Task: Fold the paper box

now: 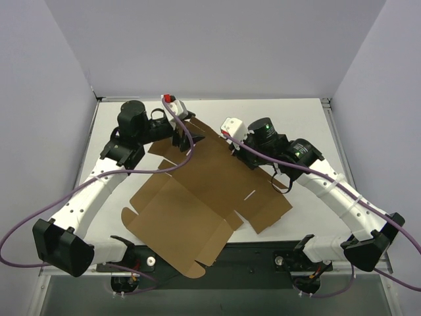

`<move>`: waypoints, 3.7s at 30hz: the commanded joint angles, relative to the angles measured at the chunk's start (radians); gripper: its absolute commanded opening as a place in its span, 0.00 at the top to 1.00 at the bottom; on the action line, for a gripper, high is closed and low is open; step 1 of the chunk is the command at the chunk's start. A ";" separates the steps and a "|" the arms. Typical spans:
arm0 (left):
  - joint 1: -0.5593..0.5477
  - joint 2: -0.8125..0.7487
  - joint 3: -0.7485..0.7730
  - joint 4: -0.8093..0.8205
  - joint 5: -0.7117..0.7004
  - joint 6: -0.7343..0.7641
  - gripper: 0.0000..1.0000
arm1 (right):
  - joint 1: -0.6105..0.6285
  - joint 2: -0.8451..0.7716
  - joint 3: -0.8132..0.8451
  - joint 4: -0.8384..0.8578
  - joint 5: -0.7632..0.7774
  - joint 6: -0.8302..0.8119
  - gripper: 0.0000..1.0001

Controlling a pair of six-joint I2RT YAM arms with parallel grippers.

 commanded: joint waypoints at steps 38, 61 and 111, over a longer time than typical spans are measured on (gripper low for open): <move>-0.088 0.003 0.018 0.032 -0.113 0.074 1.00 | 0.011 0.025 0.020 -0.063 0.076 -0.004 1.00; -0.166 -0.274 -0.379 0.243 -0.395 0.115 1.00 | -0.161 -0.253 -0.116 0.147 0.280 0.838 0.30; -0.499 -0.403 -0.551 0.263 -0.660 0.437 1.00 | -0.241 -0.249 -0.575 0.663 0.034 1.829 0.49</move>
